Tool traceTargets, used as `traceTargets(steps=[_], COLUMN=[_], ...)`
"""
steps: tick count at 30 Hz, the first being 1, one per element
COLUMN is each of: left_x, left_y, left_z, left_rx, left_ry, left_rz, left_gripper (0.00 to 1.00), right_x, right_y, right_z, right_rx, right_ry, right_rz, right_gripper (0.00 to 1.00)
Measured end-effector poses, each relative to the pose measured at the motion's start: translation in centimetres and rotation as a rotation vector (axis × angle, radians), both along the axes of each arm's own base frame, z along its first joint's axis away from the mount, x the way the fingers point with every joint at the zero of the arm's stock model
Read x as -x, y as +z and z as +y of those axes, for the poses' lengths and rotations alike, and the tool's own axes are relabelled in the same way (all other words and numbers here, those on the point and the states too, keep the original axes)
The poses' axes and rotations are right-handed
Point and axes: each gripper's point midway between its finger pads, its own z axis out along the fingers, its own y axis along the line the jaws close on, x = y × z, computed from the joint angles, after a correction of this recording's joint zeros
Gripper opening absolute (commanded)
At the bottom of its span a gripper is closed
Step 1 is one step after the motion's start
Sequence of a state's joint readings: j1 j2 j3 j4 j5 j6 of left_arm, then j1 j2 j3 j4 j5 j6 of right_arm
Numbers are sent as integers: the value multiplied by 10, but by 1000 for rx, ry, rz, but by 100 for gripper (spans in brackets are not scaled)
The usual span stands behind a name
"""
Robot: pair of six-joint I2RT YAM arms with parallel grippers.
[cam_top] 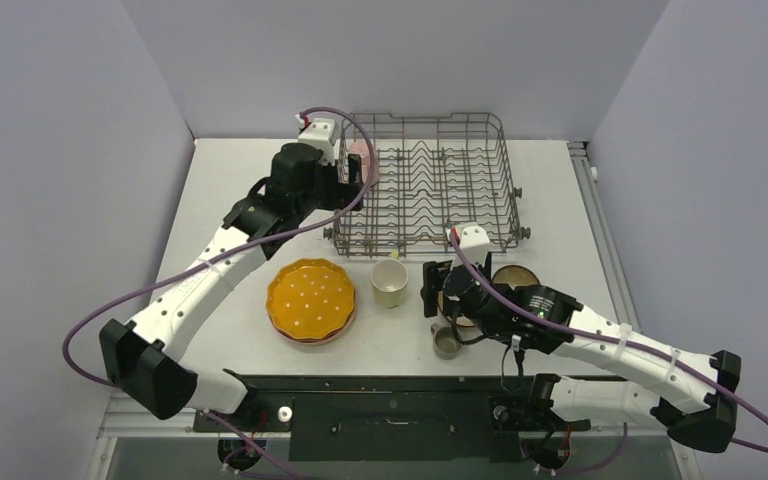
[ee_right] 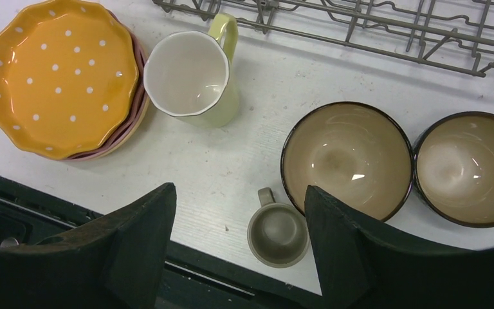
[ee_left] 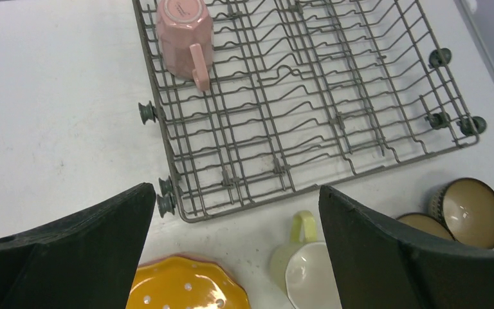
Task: Load the mixed dishes into the dish rack
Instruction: Turn the cup upside down in the dish rack, then pick up the cup at the center of the board.
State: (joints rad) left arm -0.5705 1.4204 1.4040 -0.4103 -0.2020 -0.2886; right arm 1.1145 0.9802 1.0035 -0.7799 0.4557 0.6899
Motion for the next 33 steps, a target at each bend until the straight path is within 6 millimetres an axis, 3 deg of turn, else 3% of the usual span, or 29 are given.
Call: traceTargets(steps=[7,14,22,33], left_x=[54,102,141,177], left_y=[11,-11,-50,-41], left_z=[11,15,17,29], left_rx=[93,179,250,359], left_ry=[-71,-140,-184,-213], left_rz=[31,100,200,159], left_gripper=[96,96,96,96], right_x=[-11,-24,-44,-77], right_y=[-3,-15,-37,-44], right_z=[21,29,29,55], right_rx=[50,113,175,232], right_ry=[1,-12,-48,-41], right_rz=[21,43,90,112], right_gripper=[66,63,55,47])
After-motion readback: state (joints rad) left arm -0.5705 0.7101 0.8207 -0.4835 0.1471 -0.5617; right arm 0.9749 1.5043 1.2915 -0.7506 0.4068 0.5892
